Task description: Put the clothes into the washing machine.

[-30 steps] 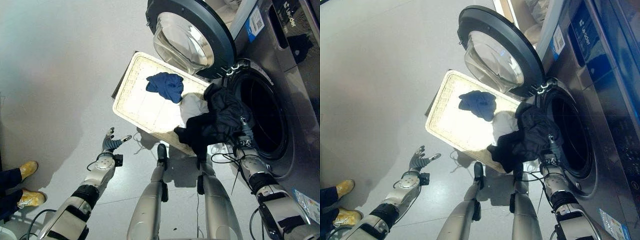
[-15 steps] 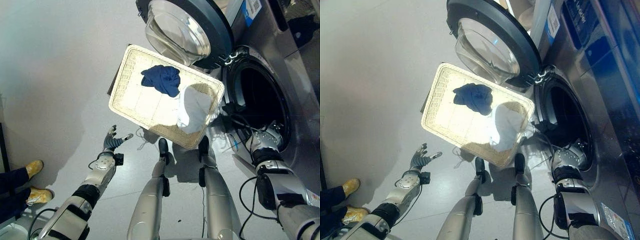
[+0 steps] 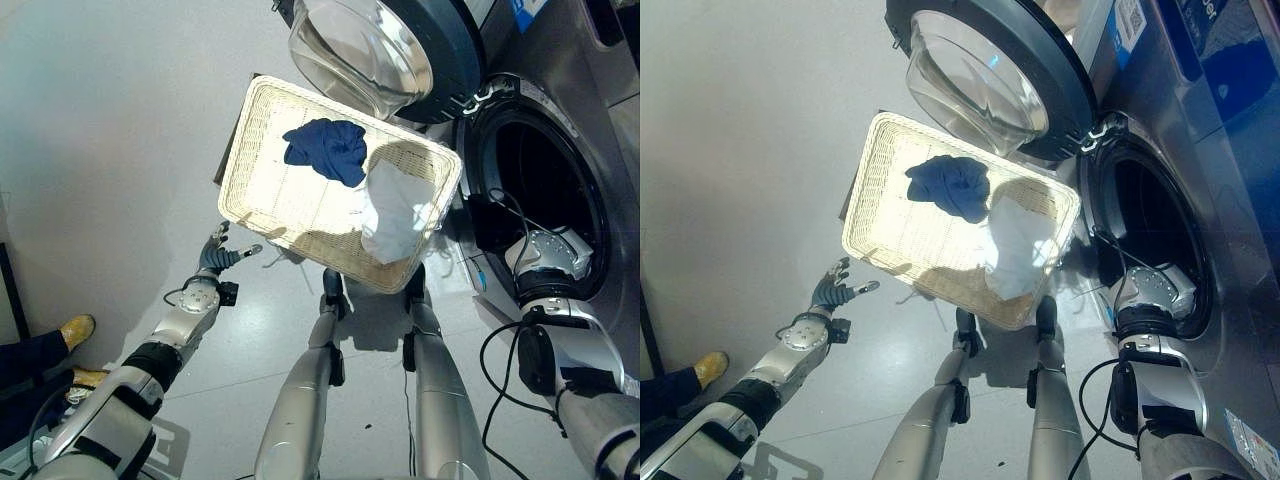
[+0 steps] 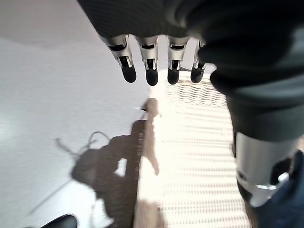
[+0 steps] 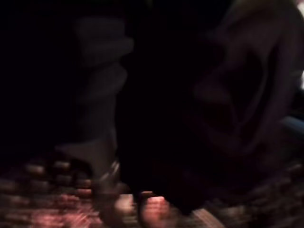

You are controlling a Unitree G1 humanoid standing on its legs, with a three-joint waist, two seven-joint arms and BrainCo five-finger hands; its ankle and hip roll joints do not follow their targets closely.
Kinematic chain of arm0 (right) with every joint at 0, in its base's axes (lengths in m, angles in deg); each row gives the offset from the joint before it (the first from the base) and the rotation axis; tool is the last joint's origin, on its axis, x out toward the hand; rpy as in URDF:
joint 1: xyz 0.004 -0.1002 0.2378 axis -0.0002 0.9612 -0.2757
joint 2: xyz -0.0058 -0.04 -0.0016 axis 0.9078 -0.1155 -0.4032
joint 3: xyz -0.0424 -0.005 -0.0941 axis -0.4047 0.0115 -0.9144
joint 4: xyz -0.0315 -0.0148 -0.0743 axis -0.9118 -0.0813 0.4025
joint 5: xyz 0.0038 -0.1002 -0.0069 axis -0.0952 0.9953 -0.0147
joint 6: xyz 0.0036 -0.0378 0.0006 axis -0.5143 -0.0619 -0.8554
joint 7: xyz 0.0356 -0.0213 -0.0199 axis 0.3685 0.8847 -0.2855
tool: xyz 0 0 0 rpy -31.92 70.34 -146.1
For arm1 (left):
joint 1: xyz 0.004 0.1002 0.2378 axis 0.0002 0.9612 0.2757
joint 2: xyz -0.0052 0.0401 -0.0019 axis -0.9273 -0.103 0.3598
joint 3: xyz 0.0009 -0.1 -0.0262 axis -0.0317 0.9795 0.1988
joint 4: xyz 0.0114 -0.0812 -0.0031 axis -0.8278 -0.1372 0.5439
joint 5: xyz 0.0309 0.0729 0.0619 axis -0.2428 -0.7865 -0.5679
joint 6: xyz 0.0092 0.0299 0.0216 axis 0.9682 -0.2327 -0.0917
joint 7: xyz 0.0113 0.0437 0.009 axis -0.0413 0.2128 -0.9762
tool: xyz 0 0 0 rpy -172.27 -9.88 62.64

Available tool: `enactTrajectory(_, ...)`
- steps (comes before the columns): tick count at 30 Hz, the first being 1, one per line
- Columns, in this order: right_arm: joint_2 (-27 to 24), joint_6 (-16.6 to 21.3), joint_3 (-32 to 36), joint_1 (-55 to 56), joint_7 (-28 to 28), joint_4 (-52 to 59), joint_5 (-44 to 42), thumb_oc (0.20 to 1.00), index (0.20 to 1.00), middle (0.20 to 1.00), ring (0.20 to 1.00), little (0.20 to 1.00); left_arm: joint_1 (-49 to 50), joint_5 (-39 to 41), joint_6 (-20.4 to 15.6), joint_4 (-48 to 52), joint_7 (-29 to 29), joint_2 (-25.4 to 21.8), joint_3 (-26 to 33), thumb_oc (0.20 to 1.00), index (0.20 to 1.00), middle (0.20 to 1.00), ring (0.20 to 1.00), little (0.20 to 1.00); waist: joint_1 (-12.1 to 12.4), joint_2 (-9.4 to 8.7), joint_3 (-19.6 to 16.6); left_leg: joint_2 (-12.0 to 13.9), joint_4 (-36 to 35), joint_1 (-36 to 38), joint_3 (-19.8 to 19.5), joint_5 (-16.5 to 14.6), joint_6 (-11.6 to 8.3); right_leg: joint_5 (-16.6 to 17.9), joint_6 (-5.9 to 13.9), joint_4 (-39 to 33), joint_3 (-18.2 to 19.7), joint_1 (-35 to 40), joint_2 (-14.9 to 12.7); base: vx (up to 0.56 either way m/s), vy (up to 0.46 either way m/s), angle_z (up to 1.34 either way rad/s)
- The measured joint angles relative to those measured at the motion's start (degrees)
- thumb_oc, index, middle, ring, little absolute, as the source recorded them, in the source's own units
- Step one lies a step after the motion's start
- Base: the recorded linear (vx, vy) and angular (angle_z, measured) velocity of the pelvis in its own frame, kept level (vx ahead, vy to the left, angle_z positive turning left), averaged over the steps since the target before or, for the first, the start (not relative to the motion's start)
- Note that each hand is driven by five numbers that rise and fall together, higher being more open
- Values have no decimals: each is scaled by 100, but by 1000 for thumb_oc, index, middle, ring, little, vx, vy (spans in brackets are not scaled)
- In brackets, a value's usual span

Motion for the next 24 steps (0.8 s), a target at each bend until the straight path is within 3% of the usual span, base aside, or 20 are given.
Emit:
enactTrajectory(2, -138, -873, -79, -68, -55, -53, 0, 1000, 1000, 1000, 1000, 1000, -112, -179, -5, 271, 264, -173, -45, 1000, 1000, 1000, 1000, 1000, -57, -3, 2, -5, 88, -111, 1, 7, 9, -16, 38, 31, -2, -80, -13, -1, -61, 5)
enactTrajectory(5, -82, -1476, -89, -99, -442, -69, 9, 1000, 1000, 1000, 1000, 1000, -464, -486, -4, 297, 609, -191, -21, 1000, 1000, 1000, 1000, 1000, -111, -2, 1, 11, 242, -296, -14, -16, -20, -18, 21, 184, -3, -266, -7, 0, -23, 1)
enactTrajectory(12, -101, -2077, -121, -103, -924, -635, 9, 1000, 1000, 1000, 1000, 1000, -953, -972, 82, 297, 818, -24, -85, 1000, 1000, 1000, 1000, 1000, -124, 0, 0, 61, 375, -646, -16, -25, -36, 36, -49, 239, 23, -592, 45, -6, 57, -2)
enactTrajectory(14, -218, -2389, -412, -211, -1258, -1207, 7, 1000, 1000, 1000, 1000, 1000, -1242, -1119, 237, 295, 891, -27, -268, 1000, 1000, 1000, 1000, 1000, -177, 2, -1, 54, 378, -652, -9, -22, -32, 31, -53, 237, 32, -599, 40, -2, 99, 0)
enactTrajectory(17, -253, -2514, -683, -337, -1599, -1522, 84, 1000, 1000, 1000, 1000, 1000, -1604, -1120, 480, 236, 941, -25, -396, 1000, 1000, 1000, 1000, 1000, -258, 3, -2, 27, 383, -701, -1, -12, -15, 40, -68, 277, 33, -658, 12, -11, 84, 4)
enactTrajectory(24, 7, -2290, -809, -309, -1654, -1250, 1617, 1000, 1000, 1000, 1000, 1000, -2137, -1308, 885, -345, 982, 173, -461, 1000, 1000, 1000, 1000, 1000, -395, 3, -2, 11, 418, -862, 31, -40, -46, 20, -67, 377, 127, -892, 16, -11, 64, -5)
